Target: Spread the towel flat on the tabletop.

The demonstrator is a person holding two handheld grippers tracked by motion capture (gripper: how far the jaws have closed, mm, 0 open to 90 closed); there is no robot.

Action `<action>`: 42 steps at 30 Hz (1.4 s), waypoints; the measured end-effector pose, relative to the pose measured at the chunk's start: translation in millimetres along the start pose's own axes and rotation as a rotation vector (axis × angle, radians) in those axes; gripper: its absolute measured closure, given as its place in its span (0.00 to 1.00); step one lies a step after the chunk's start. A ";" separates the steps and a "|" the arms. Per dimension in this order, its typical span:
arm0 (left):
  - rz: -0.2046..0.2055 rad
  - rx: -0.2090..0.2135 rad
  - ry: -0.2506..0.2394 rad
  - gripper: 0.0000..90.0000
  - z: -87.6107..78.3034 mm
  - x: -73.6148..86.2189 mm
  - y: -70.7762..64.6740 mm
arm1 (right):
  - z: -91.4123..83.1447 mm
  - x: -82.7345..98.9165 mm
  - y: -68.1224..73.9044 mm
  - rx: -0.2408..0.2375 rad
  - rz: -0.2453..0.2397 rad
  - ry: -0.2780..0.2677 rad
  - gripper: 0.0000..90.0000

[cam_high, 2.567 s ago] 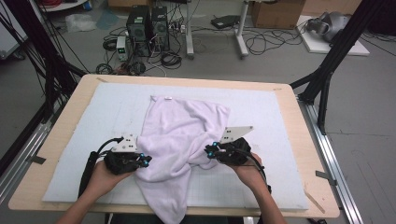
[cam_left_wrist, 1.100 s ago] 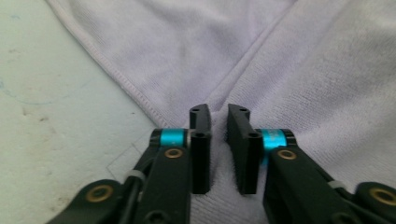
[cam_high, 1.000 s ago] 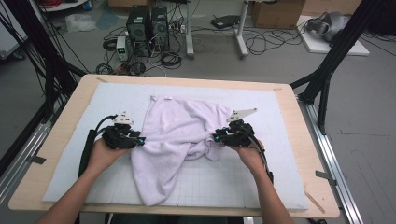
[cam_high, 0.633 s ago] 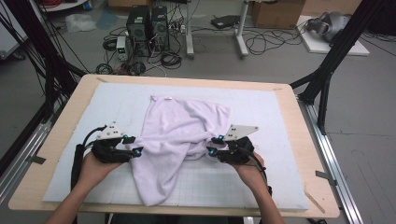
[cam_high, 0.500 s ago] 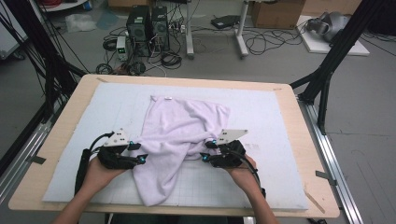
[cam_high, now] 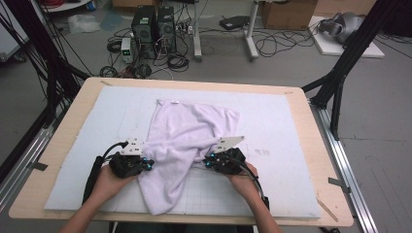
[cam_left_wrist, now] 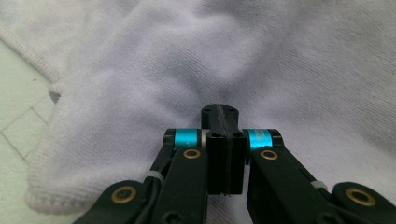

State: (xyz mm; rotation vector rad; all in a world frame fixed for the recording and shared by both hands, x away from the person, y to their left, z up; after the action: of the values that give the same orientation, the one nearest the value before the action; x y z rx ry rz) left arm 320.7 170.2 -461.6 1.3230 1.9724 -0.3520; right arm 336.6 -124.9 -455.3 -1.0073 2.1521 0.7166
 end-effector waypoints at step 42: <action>-0.028 -0.039 -0.105 0.72 -35.9 -11.0 12.4 | -99.0 10.2 -20.6 0.100 0.018 -0.119 0.72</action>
State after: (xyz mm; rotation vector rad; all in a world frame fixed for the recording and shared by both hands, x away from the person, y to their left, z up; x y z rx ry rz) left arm 319.1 188.8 -426.7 1.2287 1.9027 -0.3863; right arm 316.3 -210.0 -403.5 -0.8729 2.0748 0.6533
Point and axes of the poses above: each handheld gripper's, and its own axes: z roughly forward along the jaws, x roughly out of its underside, y roughly to its left, the point moved 4 cm from there along z, roughly forward along the jaws, and after that the axes turned 14 degrees about z, right-handed, at the moved point
